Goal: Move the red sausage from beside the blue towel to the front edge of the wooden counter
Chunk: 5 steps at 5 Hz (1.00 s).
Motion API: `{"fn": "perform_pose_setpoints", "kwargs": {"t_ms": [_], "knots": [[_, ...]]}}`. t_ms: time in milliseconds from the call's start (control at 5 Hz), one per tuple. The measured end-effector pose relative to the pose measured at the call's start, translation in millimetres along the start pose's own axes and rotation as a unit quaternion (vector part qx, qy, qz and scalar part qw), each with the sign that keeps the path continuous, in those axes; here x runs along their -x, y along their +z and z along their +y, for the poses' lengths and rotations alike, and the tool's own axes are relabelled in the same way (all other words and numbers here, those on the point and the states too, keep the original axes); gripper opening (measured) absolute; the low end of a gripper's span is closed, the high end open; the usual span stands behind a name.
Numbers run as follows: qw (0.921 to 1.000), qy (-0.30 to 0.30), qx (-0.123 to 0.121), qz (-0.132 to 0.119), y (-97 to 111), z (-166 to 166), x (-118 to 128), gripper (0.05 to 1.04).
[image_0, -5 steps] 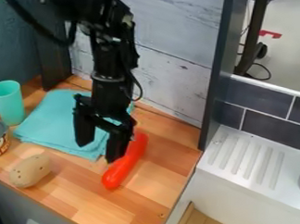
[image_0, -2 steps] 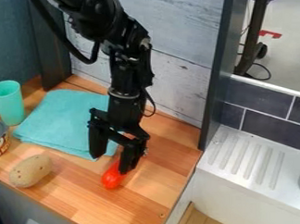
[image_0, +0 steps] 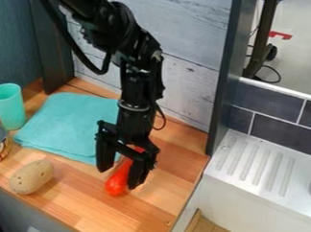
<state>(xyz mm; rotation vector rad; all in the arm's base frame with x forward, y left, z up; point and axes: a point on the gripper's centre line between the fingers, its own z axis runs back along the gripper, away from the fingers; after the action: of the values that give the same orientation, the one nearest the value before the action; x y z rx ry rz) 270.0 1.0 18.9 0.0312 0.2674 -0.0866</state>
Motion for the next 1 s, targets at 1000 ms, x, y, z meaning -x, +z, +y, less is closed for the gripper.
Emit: {"fn": "perform_pose_setpoints", "kwargs": {"t_ms": [1000], "knots": [[0.998,-0.041,0.029,-0.039,33,-33,29,0.535]]}}
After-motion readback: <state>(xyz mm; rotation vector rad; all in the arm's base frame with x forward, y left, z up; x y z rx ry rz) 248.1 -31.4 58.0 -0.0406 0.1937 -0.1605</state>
